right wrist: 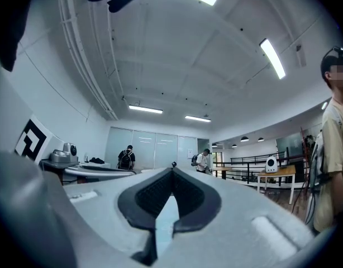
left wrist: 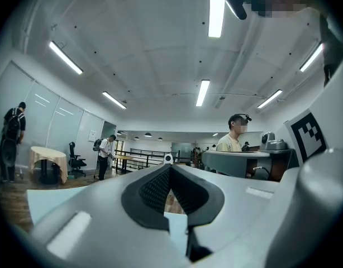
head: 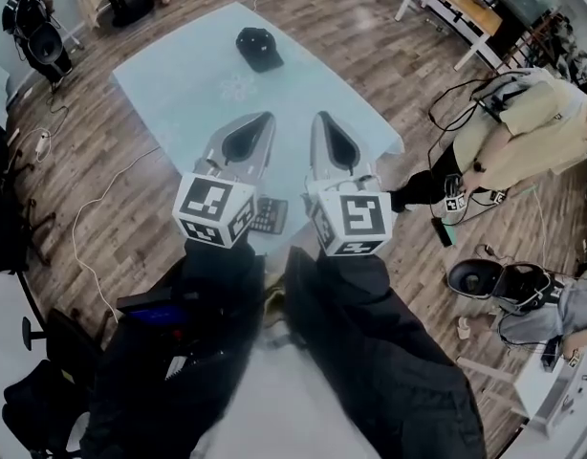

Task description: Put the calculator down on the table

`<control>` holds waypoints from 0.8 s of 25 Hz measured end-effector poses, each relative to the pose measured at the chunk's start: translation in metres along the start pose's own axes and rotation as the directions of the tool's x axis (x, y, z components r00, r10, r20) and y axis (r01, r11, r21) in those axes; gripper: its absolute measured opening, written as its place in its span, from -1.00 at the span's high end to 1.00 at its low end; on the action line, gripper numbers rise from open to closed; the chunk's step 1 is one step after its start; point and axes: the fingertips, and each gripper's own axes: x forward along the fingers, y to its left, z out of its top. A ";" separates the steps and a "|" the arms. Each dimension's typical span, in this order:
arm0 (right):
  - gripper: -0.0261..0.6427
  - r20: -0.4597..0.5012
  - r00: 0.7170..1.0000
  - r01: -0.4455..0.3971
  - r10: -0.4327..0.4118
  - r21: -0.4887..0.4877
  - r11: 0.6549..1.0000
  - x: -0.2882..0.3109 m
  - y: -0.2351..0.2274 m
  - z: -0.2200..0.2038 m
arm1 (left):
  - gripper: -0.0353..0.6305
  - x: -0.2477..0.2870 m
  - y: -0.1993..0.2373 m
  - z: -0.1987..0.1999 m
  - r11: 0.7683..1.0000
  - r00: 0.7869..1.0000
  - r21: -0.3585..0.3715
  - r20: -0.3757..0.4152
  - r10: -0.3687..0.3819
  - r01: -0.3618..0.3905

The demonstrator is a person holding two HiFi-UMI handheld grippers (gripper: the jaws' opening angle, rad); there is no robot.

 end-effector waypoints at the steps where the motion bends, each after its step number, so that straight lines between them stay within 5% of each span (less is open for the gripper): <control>1: 0.94 -0.001 1.000 0.000 0.000 -0.002 1.000 0.001 0.000 0.000 | 0.90 0.000 0.000 0.000 1.000 1.000 0.001 -0.001 -0.001 0.001; 20: 0.94 0.007 1.000 0.008 -0.008 -0.027 1.000 -0.001 -0.006 0.004 | 0.91 0.008 -0.004 -0.004 1.000 1.000 -0.004 -0.018 0.003 -0.003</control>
